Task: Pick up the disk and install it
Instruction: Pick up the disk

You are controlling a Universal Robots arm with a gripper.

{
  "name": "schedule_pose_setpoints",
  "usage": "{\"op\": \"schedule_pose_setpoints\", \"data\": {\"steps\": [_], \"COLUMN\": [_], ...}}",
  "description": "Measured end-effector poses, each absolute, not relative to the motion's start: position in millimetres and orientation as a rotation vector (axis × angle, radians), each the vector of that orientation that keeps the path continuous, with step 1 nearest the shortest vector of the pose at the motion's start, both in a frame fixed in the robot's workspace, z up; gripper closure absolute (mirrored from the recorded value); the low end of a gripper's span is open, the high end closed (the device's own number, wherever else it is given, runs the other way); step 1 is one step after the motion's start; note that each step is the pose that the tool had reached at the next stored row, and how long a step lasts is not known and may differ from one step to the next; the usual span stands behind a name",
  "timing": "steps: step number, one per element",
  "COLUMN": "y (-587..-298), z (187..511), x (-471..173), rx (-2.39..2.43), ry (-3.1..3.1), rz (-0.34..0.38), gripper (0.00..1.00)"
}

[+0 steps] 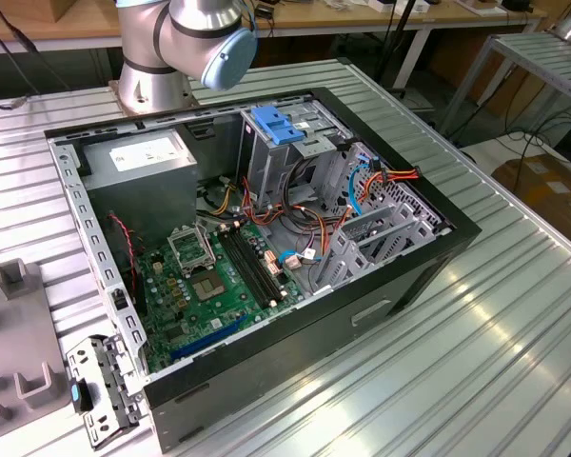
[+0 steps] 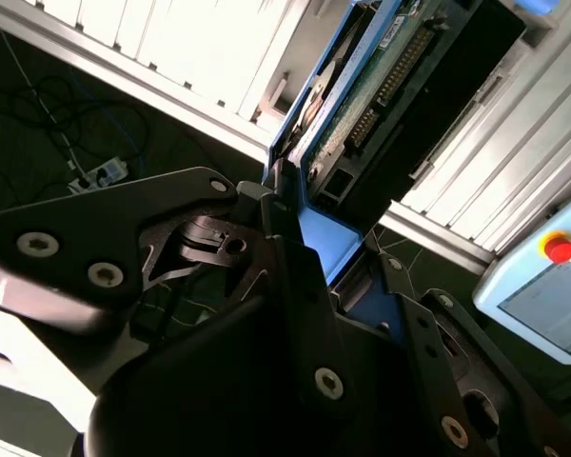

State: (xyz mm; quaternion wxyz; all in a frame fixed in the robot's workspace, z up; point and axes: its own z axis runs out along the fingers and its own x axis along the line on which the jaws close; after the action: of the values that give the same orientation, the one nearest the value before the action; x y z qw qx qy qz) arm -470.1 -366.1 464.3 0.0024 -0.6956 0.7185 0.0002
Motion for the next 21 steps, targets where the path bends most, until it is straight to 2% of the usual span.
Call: {"op": "schedule_pose_setpoints", "data": {"steps": [21], "y": [-366.1], "z": [510.5], "x": [-470.1], "rx": [-2.182], "ry": [2.254], "rz": [0.001], "gripper": [0.63]}}
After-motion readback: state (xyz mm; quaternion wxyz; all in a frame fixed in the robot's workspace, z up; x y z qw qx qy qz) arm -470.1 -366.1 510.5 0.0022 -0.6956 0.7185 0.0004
